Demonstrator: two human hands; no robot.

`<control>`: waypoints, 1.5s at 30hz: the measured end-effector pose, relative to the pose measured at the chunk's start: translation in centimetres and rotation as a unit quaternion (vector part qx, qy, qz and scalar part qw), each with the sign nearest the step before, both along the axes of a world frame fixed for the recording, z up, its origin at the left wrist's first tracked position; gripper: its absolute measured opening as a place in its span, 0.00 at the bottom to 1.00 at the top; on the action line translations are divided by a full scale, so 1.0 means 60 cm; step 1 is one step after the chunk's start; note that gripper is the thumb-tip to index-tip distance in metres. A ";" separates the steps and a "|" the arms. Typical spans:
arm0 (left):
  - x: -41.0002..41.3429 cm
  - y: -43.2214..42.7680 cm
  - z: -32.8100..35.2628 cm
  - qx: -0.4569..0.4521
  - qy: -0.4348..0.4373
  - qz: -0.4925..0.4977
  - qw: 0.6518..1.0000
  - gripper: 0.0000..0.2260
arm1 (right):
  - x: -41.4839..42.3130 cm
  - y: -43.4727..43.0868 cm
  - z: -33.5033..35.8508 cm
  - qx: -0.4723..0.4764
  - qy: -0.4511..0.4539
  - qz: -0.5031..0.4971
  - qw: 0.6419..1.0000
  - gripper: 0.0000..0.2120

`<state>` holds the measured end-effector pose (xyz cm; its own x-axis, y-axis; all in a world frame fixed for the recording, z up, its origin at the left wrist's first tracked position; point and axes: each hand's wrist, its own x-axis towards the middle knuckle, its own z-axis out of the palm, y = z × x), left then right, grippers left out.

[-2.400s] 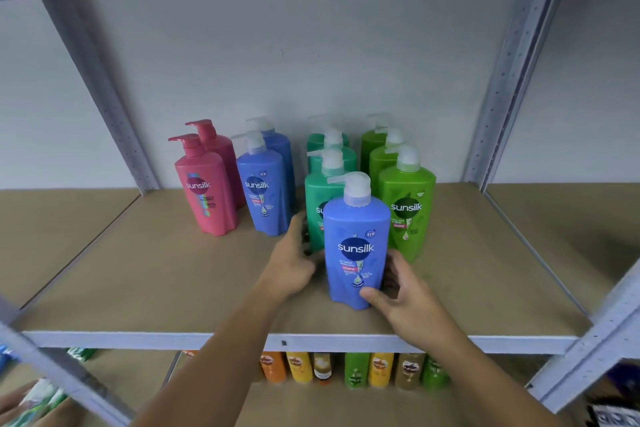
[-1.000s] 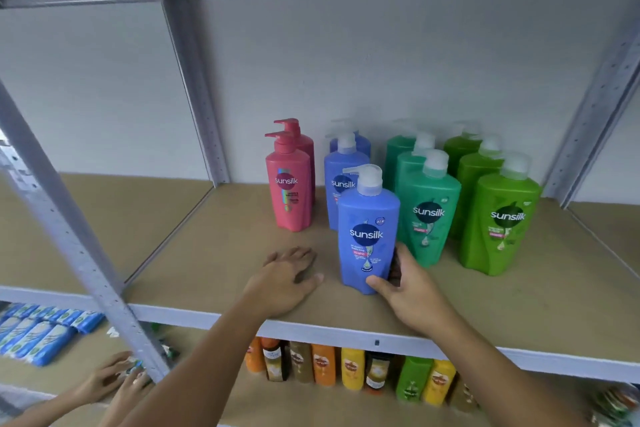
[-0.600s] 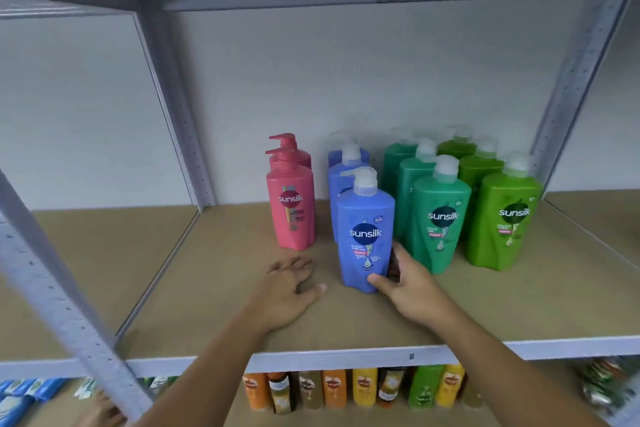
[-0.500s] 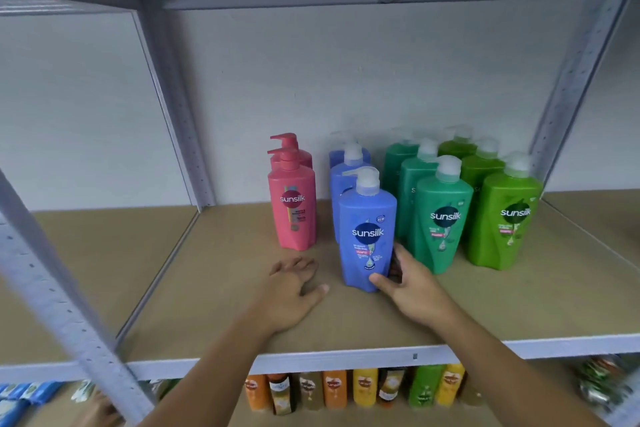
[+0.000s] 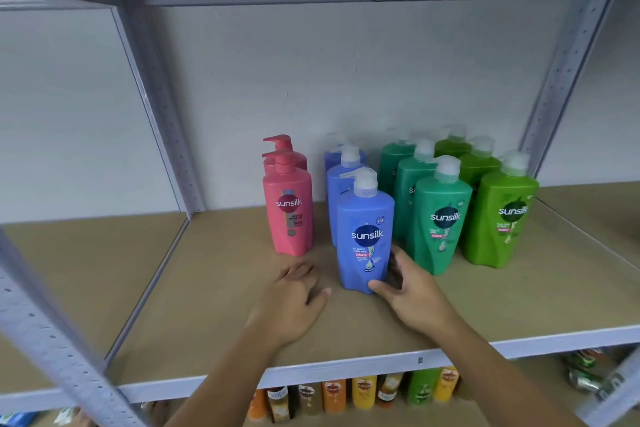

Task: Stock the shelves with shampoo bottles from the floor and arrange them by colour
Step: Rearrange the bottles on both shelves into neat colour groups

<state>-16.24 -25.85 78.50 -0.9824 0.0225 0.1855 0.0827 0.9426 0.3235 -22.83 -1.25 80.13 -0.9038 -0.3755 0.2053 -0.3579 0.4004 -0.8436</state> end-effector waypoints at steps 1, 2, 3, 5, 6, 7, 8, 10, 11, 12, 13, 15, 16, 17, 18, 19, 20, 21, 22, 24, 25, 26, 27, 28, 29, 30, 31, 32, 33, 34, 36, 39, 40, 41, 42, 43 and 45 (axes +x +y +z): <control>0.001 -0.001 -0.001 -0.005 0.001 0.001 1.000 0.36 | -0.001 -0.002 0.001 0.000 -0.002 0.000 1.000 0.33; 0.002 -0.002 -0.001 -0.009 0.003 0.001 1.000 0.33 | 0.000 -0.004 0.002 0.002 -0.004 0.001 1.000 0.33; 0.003 -0.002 0.000 -0.011 0.004 0.002 1.000 0.30 | -0.001 -0.006 0.004 0.002 -0.007 0.002 1.000 0.32; 0.004 -0.003 0.002 -0.014 0.003 -0.001 1.000 0.31 | -0.002 -0.010 0.004 0.003 -0.011 0.002 1.000 0.31; 0.004 -0.003 0.003 -0.016 0.004 -0.003 1.000 0.34 | -0.002 -0.011 0.005 0.007 -0.011 0.002 1.000 0.31; 0.004 -0.002 0.004 -0.017 0.005 -0.003 1.000 0.36 | -0.001 -0.012 0.006 0.008 -0.012 0.003 1.000 0.31; 0.005 -0.001 0.003 -0.018 0.008 -0.003 1.000 0.37 | -0.001 -0.012 0.007 0.010 -0.009 0.004 1.000 0.31; 0.005 -0.002 0.000 -0.014 0.008 0.002 1.000 0.37 | 0.001 -0.013 0.008 0.020 0.004 0.003 1.000 0.30; 0.006 -0.002 0.000 -0.011 0.006 0.006 1.000 0.37 | 0.003 -0.012 0.008 0.028 0.013 0.001 1.000 0.30; 0.007 -0.003 0.000 -0.011 0.005 0.009 1.000 0.37 | 0.005 -0.012 0.009 0.036 0.024 0.000 0.999 0.29; 0.009 -0.003 0.000 -0.009 0.001 0.010 1.000 0.37 | 0.008 -0.011 0.010 0.043 0.034 -0.002 0.998 0.29; 0.012 -0.001 0.003 -0.003 -0.002 0.007 1.000 0.36 | 0.012 -0.009 0.009 0.056 0.054 -0.008 0.997 0.28; 0.012 -0.001 0.004 0.006 -0.002 0.006 1.000 0.34 | 0.014 -0.008 0.008 0.061 0.062 -0.011 0.996 0.27; 0.012 0.000 0.006 0.019 -0.008 0.008 1.000 0.33 | 0.015 -0.008 0.008 0.066 0.065 -0.013 0.996 0.27; 0.011 0.000 0.007 0.033 -0.011 0.012 0.999 0.32 | 0.016 -0.007 0.008 0.071 0.066 -0.016 0.995 0.27; 0.009 0.000 0.007 0.047 -0.015 0.017 0.999 0.32 | 0.016 -0.007 0.007 0.074 0.068 -0.020 0.995 0.28; 0.005 0.000 0.007 0.058 -0.016 0.022 0.998 0.32 | 0.016 -0.007 0.006 0.077 0.070 -0.023 0.994 0.27; -0.001 0.002 0.007 0.068 -0.021 0.028 0.997 0.33 | 0.017 -0.008 0.005 0.077 0.074 -0.025 0.994 0.27; -0.007 0.004 0.007 0.080 -0.021 0.033 0.996 0.34 | 0.019 -0.008 0.005 0.078 0.076 -0.027 0.994 0.26; -0.022 0.013 0.005 0.112 -0.016 0.038 0.993 0.31 | 0.022 -0.009 0.005 0.082 0.082 -0.030 0.993 0.26; -0.029 0.020 0.003 0.123 -0.009 0.036 0.992 0.28 | 0.022 -0.009 0.006 0.085 0.084 -0.032 0.992 0.26; -0.038 0.026 -0.002 0.129 0.000 0.034 0.991 0.25 | 0.022 -0.009 0.006 0.087 0.083 -0.034 0.992 0.25; -0.045 0.031 -0.006 0.130 0.003 0.038 0.991 0.24 | 0.023 -0.010 0.006 0.087 0.080 -0.035 0.992 0.25; -0.054 0.035 -0.011 0.132 0.008 0.038 0.991 0.24 | 0.022 -0.010 0.006 0.088 0.077 -0.038 0.992 0.25; -0.061 0.037 -0.016 0.132 0.016 0.038 0.990 0.24 | 0.020 -0.011 0.006 0.091 0.076 -0.042 0.992 0.24; -0.065 0.038 -0.018 0.136 0.024 0.035 0.990 0.25 | 0.019 -0.011 0.006 0.095 0.075 -0.047 0.991 0.24; -0.069 0.038 -0.021 0.140 0.027 0.036 0.989 0.26 | 0.017 -0.011 0.005 0.101 0.075 -0.050 0.991 0.24; -0.072 0.037 -0.025 0.142 0.031 0.038 0.989 0.27 | 0.015 -0.012 0.005 0.109 0.076 -0.054 0.990 0.23; -0.072 0.038 -0.024 0.142 0.034 0.040 0.989 0.28 | 0.014 -0.013 0.004 0.119 0.077 -0.056 0.988 0.23; -0.072 0.038 -0.024 0.138 0.039 0.041 0.989 0.28 | 0.012 -0.015 0.004 0.128 0.077 -0.060 0.987 0.22; -0.067 0.042 -0.019 0.123 0.044 0.047 0.990 0.26 | 0.010 -0.016 -0.001 0.143 0.081 -0.066 0.984 0.20; -0.049 0.050 0.002 0.098 0.042 0.050 0.993 0.22 | 0.012 -0.016 -0.006 0.155 0.086 -0.061 0.982 0.19; -0.040 0.054 0.011 0.088 0.042 0.046 0.994 0.22 | 0.015 -0.013 -0.005 0.150 0.088 -0.061 0.983 0.19; -0.032 0.058 0.017 0.078 0.039 0.046 0.995 0.21 | 0.020 -0.008 -0.004 0.140 0.092 -0.067 0.984 0.19; -0.023 0.060 0.021 0.072 0.042 0.045 0.995 0.20 | 0.024 -0.002 -0.002 0.125 0.096 -0.079 0.984 0.19; -0.012 0.063 0.025 0.076 0.045 0.045 0.995 0.19 | 0.029 0.007 -0.002 0.109 0.097 -0.097 0.985 0.20; 0.008 0.070 0.028 0.081 0.065 0.038 0.994 0.18 | 0.040 0.029 0.000 0.083 0.094 -0.133 0.983 0.20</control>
<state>-15.75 -21.66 80.16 -0.9476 -0.0908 0.3063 0.0651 0.8839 0.4632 -20.43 0.49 80.13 -0.9261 -0.1738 0.3348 -0.3662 0.6272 -0.6874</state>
